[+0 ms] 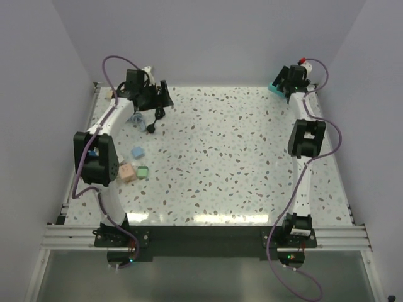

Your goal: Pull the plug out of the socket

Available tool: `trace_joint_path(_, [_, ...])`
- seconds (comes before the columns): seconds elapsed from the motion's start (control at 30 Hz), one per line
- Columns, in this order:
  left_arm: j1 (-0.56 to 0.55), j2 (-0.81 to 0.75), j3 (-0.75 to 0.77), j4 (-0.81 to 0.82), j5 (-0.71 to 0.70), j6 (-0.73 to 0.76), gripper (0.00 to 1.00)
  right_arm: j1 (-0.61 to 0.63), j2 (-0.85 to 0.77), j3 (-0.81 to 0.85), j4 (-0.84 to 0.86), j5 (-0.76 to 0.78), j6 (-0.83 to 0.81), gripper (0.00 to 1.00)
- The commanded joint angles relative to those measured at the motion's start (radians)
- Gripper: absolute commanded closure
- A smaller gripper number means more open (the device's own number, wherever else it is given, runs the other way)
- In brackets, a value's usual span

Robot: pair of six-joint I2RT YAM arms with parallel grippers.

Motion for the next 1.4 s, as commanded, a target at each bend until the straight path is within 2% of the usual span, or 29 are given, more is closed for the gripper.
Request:
trace_joint_path(0.0, [-0.004,0.015,0.01,-0.004,0.008,-0.016,0.0,0.013,0.013,0.042,0.003,0.028,-0.078,0.01])
trace_joint_path(0.13, [-0.005,0.032,0.023,-0.018,0.014,-0.016,0.0,0.025,-0.007,-0.03,0.041,0.16,-0.061,0.07])
trace_joint_path(0.27, [-0.014,0.038,0.023,-0.024,0.02,-0.016,0.0,0.025,-0.032,-0.061,0.053,0.209,-0.016,0.35])
trace_joint_path(0.4, [-0.02,0.029,0.013,-0.021,0.017,-0.015,0.0,0.026,-0.102,-0.134,0.099,0.12,-0.007,0.51])
trace_joint_path(0.43, [-0.022,0.022,0.011,-0.019,0.017,-0.015,0.0,0.026,-0.128,-0.195,0.112,0.099,-0.007,0.56])
trace_joint_path(0.5, [-0.02,0.006,0.004,-0.012,0.018,-0.015,0.0,0.031,-0.194,-0.252,0.135,0.007,-0.004,0.7])
trace_joint_path(0.6, [-0.02,-0.008,-0.009,-0.006,0.024,-0.01,0.0,0.049,-0.268,-0.33,0.098,-0.106,0.01,1.0])
trace_joint_path(0.73, [-0.02,-0.031,-0.039,-0.004,0.02,-0.01,0.0,0.117,-0.405,-0.528,0.086,-0.19,0.004,1.0])
trace_joint_path(1.1, [-0.019,-0.156,-0.219,0.037,-0.031,-0.058,0.0,0.495,-0.739,-1.108,0.112,-0.179,-0.059,1.0])
trace_joint_path(1.37, [-0.019,-0.279,-0.391,0.045,-0.022,-0.067,0.0,0.743,-0.953,-1.399,0.129,-0.136,-0.029,1.0])
